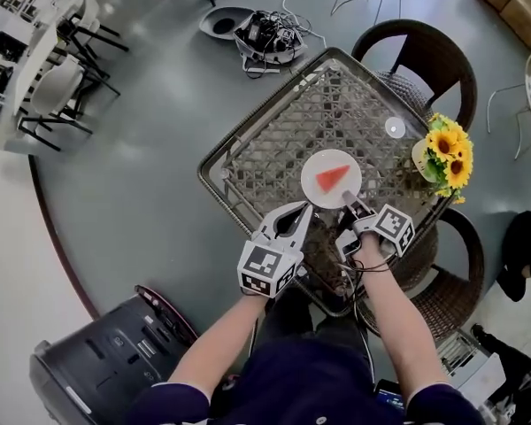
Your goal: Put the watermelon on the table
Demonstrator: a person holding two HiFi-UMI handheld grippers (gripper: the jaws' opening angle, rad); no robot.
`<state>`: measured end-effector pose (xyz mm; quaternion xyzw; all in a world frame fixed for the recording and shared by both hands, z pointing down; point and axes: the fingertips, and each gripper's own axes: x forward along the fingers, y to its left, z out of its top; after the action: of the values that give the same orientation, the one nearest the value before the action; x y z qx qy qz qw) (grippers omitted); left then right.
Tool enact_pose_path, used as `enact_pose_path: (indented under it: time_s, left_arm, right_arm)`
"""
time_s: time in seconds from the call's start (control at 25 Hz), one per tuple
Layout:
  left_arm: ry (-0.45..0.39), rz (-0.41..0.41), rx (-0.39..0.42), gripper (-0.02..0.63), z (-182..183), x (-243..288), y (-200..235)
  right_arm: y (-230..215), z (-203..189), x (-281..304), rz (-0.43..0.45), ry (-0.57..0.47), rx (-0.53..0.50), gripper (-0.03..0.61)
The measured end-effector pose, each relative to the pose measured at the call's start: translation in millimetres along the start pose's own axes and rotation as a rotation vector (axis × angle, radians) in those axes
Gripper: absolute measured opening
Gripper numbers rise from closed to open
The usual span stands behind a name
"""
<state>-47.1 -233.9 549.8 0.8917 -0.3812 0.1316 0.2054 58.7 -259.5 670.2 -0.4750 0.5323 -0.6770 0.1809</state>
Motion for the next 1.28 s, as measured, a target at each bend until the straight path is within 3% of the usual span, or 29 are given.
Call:
enact_pose_path:
  time_s: [0.76,1.28]
  left_arm:
    - [0.052,0.02,-0.036,0.005,-23,6,8]
    - [0.062,0.009,-0.045,0.005,-26,10,6]
  right_arm:
    - [-25,-21,34,-0.051,0.11,-0.092,0.009]
    - [-27,-18,41,-0.131,0.142,-0.22,0.011]
